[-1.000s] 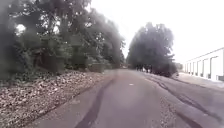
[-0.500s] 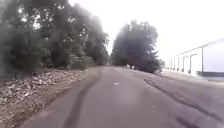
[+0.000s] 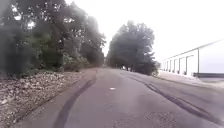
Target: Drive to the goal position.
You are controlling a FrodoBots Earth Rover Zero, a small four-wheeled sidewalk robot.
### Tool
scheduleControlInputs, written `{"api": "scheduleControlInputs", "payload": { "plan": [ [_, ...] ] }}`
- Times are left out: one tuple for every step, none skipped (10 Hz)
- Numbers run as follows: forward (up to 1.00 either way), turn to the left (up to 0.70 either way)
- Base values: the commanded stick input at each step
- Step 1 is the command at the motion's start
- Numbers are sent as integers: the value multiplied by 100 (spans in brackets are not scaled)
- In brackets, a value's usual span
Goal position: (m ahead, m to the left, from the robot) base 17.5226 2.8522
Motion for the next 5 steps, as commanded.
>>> {"api": "scheduleControlInputs", "payload": {
  "plan": [
    [85,0],
    [85,0],
    [85,0],
    [85,0],
    [85,0]
  ]
}}
